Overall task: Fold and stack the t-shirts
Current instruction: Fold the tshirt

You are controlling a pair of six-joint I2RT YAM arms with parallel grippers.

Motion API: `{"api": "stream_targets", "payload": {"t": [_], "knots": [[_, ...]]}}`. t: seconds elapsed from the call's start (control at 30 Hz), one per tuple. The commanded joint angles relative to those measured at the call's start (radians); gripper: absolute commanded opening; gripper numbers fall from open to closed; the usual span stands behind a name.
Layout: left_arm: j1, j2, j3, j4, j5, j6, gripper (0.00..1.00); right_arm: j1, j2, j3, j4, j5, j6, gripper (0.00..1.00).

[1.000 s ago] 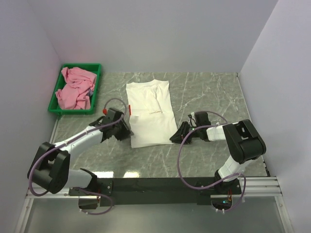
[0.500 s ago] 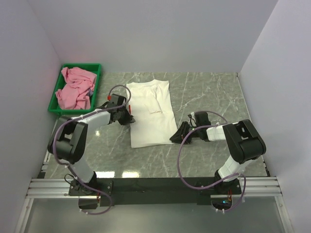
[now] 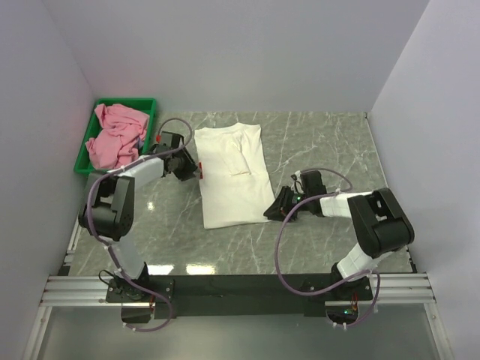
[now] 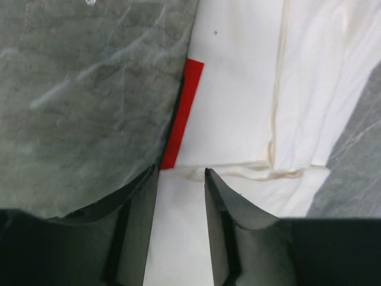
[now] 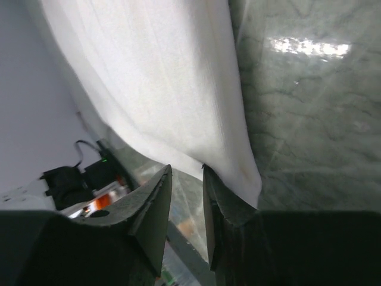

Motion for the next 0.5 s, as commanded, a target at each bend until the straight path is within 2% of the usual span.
{"api": "stream_targets", "payload": {"t": [0.0, 0.03, 0.13, 0.17, 0.23, 0.37, 0.47], "knots": [[-0.009, -0.157, -0.009, -0.069, -0.024, 0.038, 0.45, 0.018, -0.129, 0.072, -0.187, 0.148, -0.125, 0.37], [-0.020, -0.188, -0.041, -0.086, -0.038, 0.040, 0.53, 0.023, -0.157, 0.086, -0.221, 0.173, -0.140, 0.39], [-0.066, -0.320, -0.115, -0.165, -0.104, 0.047, 0.66, 0.043, -0.252, 0.138, -0.348, 0.289, -0.192, 0.47], [-0.083, -0.379, -0.134, -0.193, -0.117, 0.043, 0.75, 0.049, -0.287, 0.149, -0.376, 0.317, -0.205, 0.51], [-0.145, -0.432, -0.191, -0.254, -0.131, 0.029, 0.84, 0.069, -0.312, 0.178, -0.455, 0.420, -0.223, 0.54], [-0.274, -0.515, -0.262, -0.337, -0.179, -0.038, 0.90, 0.115, -0.317, 0.198, -0.534, 0.561, -0.246, 0.56], [-0.363, -0.521, -0.283, -0.391, -0.225, -0.089, 0.92, 0.132, -0.295, 0.192, -0.557, 0.601, -0.240, 0.56]]}}
